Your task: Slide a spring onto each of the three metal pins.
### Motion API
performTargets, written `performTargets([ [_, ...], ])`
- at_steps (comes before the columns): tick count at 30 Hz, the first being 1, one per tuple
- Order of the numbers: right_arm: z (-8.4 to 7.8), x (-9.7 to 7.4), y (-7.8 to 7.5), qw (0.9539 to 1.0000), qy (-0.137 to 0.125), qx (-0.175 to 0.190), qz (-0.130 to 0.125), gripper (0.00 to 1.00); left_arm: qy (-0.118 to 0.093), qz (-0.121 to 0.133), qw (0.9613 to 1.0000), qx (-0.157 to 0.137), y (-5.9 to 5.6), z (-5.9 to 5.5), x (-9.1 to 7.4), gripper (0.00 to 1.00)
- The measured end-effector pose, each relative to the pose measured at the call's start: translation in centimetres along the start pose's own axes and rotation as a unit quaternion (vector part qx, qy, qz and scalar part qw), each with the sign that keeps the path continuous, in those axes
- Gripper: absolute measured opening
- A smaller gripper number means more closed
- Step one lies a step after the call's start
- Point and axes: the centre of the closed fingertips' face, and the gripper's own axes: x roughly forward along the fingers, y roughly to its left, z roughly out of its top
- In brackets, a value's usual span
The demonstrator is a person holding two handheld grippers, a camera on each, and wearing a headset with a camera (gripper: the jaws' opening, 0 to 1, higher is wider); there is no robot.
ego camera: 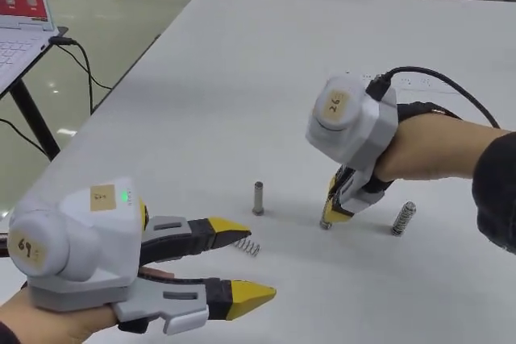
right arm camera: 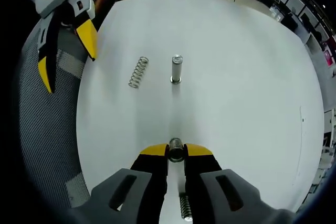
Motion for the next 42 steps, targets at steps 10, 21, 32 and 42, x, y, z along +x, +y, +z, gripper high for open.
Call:
performTargets([
  [10, -0.3, 0.6, 0.0, 1.0, 0.0, 0.004, 0.003, 0.09, 0.001, 0.001, 1.0, 0.0, 0.0, 0.0, 0.0, 0.37],
  [21, -0.7, 0.8, 0.1, 1.0, 0.0, 0.009, 0.003, 0.12, 0.001, 0.002, 1.0, 0.0, 0.0, 0.0, 0.0, 0.37],
  [32, -1.7, 0.5, 0.3, 0.9998, -0.003, 0.022, 0.001, 0.13, 0.003, 0.001, 1.0, 0.0, 0.0, -0.2, 0.0, 0.37],
  [42, -2.3, -0.1, 1.1, 0.9996, -0.005, 0.028, 0.001, 0.13, 0.0, 0.007, 1.0, -0.003, 0.4, -0.1, -0.1, 0.37],
])
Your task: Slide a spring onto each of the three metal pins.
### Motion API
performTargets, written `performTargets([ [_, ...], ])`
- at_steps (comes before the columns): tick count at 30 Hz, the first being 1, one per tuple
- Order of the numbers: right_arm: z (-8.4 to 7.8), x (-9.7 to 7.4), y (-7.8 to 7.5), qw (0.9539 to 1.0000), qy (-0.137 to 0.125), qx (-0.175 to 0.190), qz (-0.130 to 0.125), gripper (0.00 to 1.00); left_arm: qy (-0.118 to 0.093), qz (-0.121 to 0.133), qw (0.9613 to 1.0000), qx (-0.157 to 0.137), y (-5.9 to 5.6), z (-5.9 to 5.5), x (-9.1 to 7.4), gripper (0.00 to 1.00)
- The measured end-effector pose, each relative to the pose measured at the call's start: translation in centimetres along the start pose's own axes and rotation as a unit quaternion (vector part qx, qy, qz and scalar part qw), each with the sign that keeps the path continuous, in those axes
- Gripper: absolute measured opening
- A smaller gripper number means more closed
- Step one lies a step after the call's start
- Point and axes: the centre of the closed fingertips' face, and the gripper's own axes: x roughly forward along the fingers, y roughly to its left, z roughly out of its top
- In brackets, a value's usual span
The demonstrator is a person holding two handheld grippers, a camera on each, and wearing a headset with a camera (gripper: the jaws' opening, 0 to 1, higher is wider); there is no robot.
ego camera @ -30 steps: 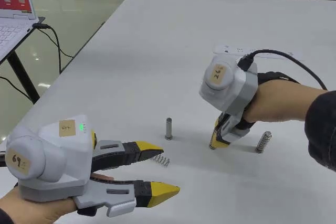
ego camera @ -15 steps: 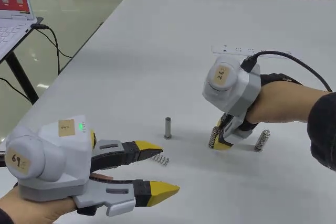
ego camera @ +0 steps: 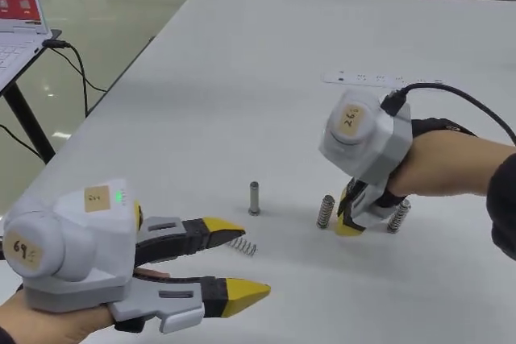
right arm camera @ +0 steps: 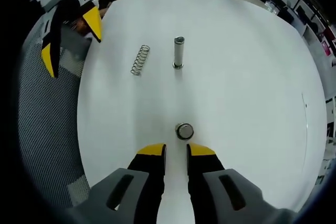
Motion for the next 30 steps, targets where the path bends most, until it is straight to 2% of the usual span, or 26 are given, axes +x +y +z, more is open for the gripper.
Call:
performTargets([
  [12, 0.5, -0.7, 2.7, 0.9997, -0.016, 0.002, 0.018, 0.13, 0.001, 0.009, 1.0, -0.002, 0.4, -0.2, -0.2, 0.36],
  [20, 2.9, -1.2, 4.9, 0.9983, -0.043, -0.005, 0.038, 0.13, 0.001, 0.011, 0.9999, -0.002, 0.4, -0.2, -0.4, 0.36],
  [30, 5.7, -0.9, 5.9, 0.9967, -0.063, -0.028, 0.042, 0.13, -0.001, 0.013, 0.9999, -0.002, 0.4, -0.1, -0.6, 0.36],
])
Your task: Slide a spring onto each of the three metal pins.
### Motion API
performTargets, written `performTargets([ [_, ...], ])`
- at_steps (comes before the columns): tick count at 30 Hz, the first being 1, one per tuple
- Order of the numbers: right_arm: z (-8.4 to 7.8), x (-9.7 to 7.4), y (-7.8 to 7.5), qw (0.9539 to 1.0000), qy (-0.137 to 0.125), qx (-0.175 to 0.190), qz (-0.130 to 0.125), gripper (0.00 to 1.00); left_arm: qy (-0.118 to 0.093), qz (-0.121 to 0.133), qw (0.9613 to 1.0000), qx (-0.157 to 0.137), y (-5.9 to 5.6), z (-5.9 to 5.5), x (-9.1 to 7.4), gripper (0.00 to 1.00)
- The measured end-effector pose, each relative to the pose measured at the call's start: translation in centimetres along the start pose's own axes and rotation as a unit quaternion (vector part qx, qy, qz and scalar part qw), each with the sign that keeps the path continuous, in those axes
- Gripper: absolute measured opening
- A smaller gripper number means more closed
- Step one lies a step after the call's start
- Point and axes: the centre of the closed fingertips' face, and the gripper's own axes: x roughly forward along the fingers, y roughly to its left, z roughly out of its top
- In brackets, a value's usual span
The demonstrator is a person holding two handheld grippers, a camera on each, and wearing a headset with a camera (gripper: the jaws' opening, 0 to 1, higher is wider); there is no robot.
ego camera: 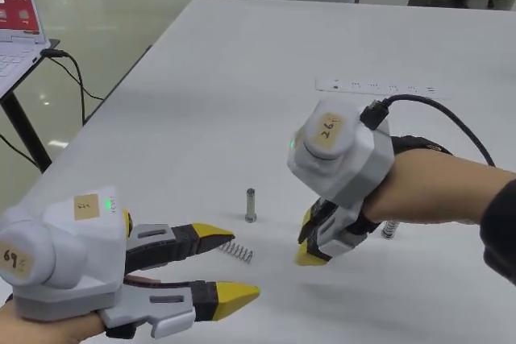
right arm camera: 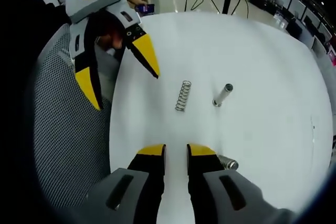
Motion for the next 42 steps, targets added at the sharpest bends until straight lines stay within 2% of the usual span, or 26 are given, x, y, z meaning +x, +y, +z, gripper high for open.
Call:
performTargets([
  [7, 2.3, 1.3, 0.2, 0.9997, -0.022, -0.008, 0.002, 0.14, 0.0, 0.001, 1.0, -0.001, 0.0, -0.1, 0.0, 0.36],
  [15, 3.7, 2.8, -0.1, 0.9995, -0.028, -0.011, -0.003, 0.14, 0.001, 0.002, 1.0, -0.004, 0.0, -0.3, -0.1, 0.36],
  [31, 3.8, 5.4, -1.1, 0.9995, -0.02, 0.02, -0.016, 0.14, 0.004, 0.005, 1.0, -0.004, 0.2, -0.5, -0.2, 0.35],
  [38, 3.7, 6.1, -0.9, 0.9996, -0.011, 0.015, -0.019, 0.13, 0.005, 0.008, 0.9999, -0.005, 0.4, -0.7, -0.4, 0.35],
  [42, 3.8, 6.1, -1.1, 0.9996, -0.01, 0.006, -0.024, 0.1, 0.006, 0.009, 0.9999, -0.006, 0.5, -0.7, -0.4, 0.35],
])
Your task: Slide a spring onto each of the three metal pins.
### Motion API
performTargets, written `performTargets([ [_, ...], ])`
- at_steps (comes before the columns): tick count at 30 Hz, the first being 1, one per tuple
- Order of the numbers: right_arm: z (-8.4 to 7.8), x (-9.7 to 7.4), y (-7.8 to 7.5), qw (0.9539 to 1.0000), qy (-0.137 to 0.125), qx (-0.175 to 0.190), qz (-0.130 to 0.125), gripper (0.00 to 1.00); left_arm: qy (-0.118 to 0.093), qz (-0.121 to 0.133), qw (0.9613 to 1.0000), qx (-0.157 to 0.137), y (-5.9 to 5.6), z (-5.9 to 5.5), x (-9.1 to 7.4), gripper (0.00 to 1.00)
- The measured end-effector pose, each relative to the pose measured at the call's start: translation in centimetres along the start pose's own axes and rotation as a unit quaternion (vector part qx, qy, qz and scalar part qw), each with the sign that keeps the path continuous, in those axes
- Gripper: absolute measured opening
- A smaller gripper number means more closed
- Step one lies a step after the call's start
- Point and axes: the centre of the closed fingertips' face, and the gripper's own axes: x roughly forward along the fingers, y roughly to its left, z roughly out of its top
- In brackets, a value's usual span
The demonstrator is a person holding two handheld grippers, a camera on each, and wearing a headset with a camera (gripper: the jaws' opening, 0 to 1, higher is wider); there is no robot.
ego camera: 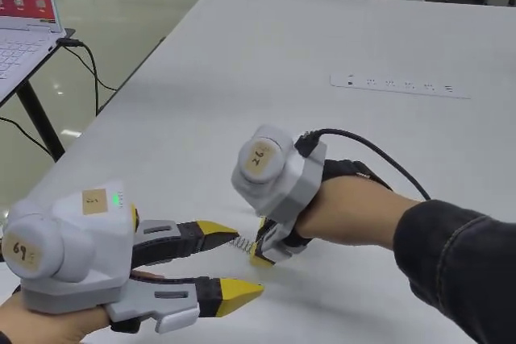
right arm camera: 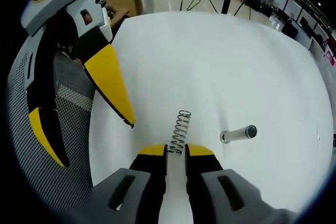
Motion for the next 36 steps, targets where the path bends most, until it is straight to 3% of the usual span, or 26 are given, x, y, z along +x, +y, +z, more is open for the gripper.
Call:
performTargets([
  [15, -0.9, -1.5, 1.0, 0.9999, 0.009, -0.009, 0.011, 0.08, 0.01, 0.005, 0.9999, 0.0, 0.6, -0.6, -0.1, 0.35],
  [24, -1.4, -3.7, 2.1, 0.9993, 0.005, -0.02, 0.031, 0.08, 0.023, 0.004, 0.9997, 0.0, 0.9, -1.4, 0.1, 0.34],
  [36, -1.2, -6.8, 4.3, 0.9968, -0.006, -0.048, 0.064, 0.08, 0.023, -0.008, 0.9996, 0.017, 0.4, -0.9, 0.6, 0.32],
])
